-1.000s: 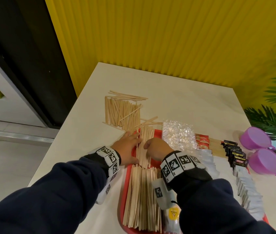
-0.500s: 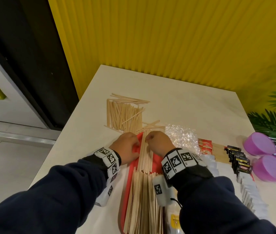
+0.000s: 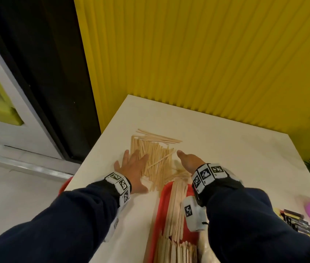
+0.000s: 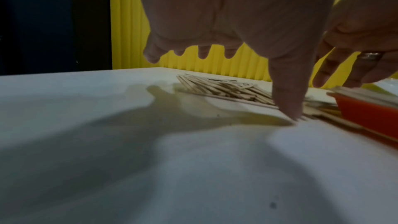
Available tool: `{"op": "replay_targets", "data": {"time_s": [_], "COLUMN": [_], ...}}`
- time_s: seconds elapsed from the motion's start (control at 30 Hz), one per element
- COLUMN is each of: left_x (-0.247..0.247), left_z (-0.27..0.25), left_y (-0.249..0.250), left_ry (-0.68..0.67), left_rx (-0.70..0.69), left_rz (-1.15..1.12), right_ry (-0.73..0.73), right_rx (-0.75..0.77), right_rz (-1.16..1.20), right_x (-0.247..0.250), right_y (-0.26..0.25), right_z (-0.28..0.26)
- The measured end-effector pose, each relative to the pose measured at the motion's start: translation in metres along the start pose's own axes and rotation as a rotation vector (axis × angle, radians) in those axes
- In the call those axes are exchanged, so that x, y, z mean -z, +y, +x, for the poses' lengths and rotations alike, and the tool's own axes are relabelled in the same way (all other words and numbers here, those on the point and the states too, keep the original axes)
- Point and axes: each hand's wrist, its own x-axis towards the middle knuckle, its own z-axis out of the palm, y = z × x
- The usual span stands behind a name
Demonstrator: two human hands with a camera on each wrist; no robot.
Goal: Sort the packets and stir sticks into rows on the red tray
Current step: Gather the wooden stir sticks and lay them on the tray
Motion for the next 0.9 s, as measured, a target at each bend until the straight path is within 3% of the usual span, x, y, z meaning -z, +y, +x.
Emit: {"op": "replay_targets", "data": {"time_s": [0.13,0.47,0.73,0.9], "left_x": [-0.012,-0.013,-0.011,0.000], "left_z": [0.011,0.027,0.029,0.030], "left_y": [0.009,0.013,0.003,-0.006], "left_ry": [-0.093,-0.128,-0.052,0.054], "left_rx": [-0.012,-0.001,-0.039,0.057], "left_rz": [-0.034,-0.020,-0.157,-0.325], "right_ry": [-0.081,-0.121,-0.137,-0.022], "right_rx": [0.003,0.032,0.099,0.078], "right_rz": [-0.059,-0.073,-0.129,-0.131], "right_x": [-0.002,-0.005,-0.019,-0.014], "right_y": [-0.007,-0.017,-0.035,-0.034], "right_z": [0.002,0.013,0.021,0.028]}}
